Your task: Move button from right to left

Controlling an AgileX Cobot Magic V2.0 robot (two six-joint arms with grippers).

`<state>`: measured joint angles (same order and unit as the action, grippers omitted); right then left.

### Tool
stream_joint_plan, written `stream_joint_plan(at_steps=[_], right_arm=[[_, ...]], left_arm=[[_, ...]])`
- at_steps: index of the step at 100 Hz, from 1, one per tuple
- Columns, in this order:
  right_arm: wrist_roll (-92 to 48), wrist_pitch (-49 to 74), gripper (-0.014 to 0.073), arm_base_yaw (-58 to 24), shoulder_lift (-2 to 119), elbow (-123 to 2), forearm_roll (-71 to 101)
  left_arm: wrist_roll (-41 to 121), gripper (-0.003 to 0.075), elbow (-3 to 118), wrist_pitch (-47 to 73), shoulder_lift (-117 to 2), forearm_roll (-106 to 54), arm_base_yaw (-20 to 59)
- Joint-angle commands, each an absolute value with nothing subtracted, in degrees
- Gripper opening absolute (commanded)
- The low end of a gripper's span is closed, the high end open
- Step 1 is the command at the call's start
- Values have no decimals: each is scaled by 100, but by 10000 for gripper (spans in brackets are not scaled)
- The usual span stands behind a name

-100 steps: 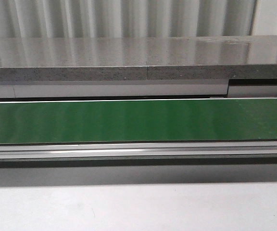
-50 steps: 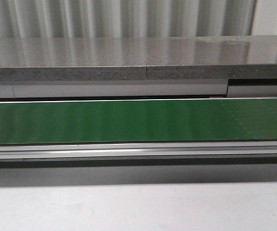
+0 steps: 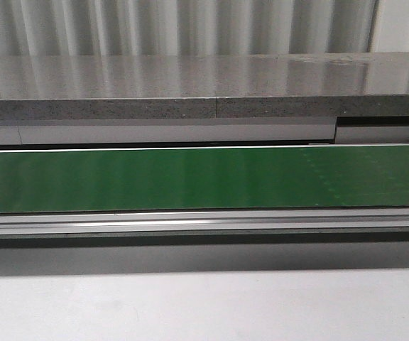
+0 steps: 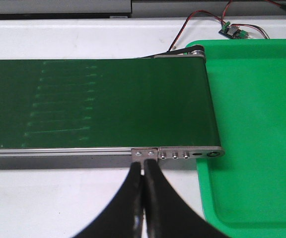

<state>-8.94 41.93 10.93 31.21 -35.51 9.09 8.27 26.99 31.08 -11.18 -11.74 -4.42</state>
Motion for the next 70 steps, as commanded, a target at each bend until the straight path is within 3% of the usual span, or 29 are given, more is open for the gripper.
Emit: stream_joint_plan(at_steps=[1, 37, 70], right_arm=[[-918, 3830, -67, 1071, 3120, -3711, 955], [-918, 3830, -67, 1071, 3120, -3711, 955], [-918, 3830, -67, 1071, 3120, -3711, 955]], left_arm=[[824, -20, 2843, 2695, -1189, -1280, -412], [824, -20, 1744, 1217, -1062, -631, -123], [170, -20, 609, 417, -155, 206, 44]])
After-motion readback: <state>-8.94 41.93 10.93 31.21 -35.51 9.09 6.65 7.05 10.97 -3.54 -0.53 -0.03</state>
